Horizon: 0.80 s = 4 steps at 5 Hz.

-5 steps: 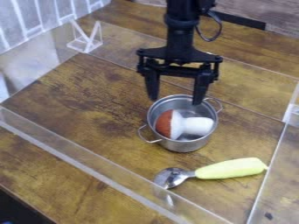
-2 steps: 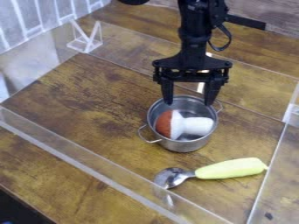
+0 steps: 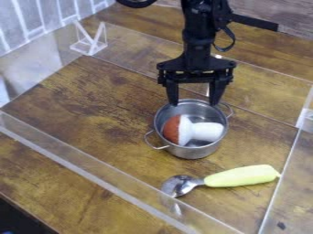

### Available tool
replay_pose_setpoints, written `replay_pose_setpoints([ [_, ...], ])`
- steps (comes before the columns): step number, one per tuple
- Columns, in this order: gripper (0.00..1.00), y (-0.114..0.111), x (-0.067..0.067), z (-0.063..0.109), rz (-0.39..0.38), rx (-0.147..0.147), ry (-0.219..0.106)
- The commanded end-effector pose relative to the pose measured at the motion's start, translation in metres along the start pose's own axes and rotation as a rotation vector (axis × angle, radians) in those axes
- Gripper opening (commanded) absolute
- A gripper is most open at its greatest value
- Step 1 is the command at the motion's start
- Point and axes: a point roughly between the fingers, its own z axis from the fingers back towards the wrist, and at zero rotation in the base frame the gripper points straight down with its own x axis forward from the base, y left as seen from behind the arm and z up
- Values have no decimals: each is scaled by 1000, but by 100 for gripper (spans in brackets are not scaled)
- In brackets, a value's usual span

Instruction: Remove the mushroom from the silver pot and put it on the table

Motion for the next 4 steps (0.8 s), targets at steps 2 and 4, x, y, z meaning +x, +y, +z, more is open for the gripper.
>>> replay_pose_setpoints([
  [2,100,-3,24,10,25,-26,-67],
  [4,100,-3,27,5,12,-8,-70],
])
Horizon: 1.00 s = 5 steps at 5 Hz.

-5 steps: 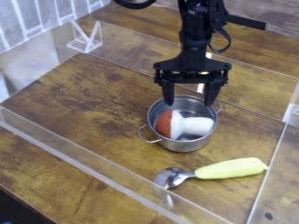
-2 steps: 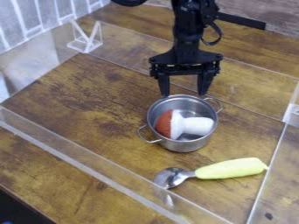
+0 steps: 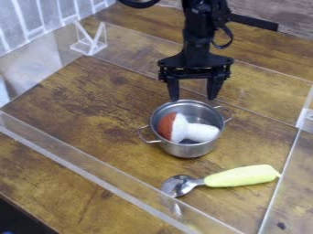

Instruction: Remove the mushroom from the silver pot and put it on the table

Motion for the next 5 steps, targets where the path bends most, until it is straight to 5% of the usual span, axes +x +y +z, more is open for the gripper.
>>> replay_pose_setpoints([
  [1,100,-2,12,17,17,-27,-46],
  [5,100,-3,3,-1,30,-5,-24],
])
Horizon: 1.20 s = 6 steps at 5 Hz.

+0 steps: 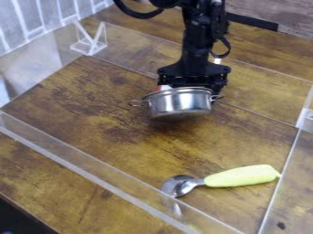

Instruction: Remove the mushroom from the silver pot and put it on the table

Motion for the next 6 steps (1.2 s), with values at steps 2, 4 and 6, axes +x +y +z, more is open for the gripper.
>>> replay_pose_setpoints([
  [2,0,-16,-8,45,23,-18,-72],
  [4,0,-31,-22,70,48,-14,-107],
  [6,0,-52,-43,71,39,-44,-140],
])
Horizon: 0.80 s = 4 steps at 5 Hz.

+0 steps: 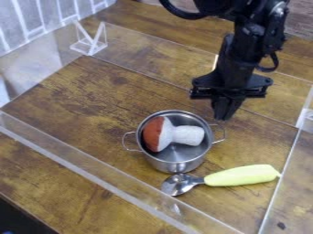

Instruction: Remove the mushroom from the silver pot and put it on the table

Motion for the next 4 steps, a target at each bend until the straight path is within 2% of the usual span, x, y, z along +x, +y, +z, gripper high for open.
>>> replay_pose_setpoints([
  [1,100,-14,4,40,8,-110,-85],
  [2,100,-18,-2,35,2,-127,-100],
  [4,100,-15,-7,18,8,-113,-94],
])
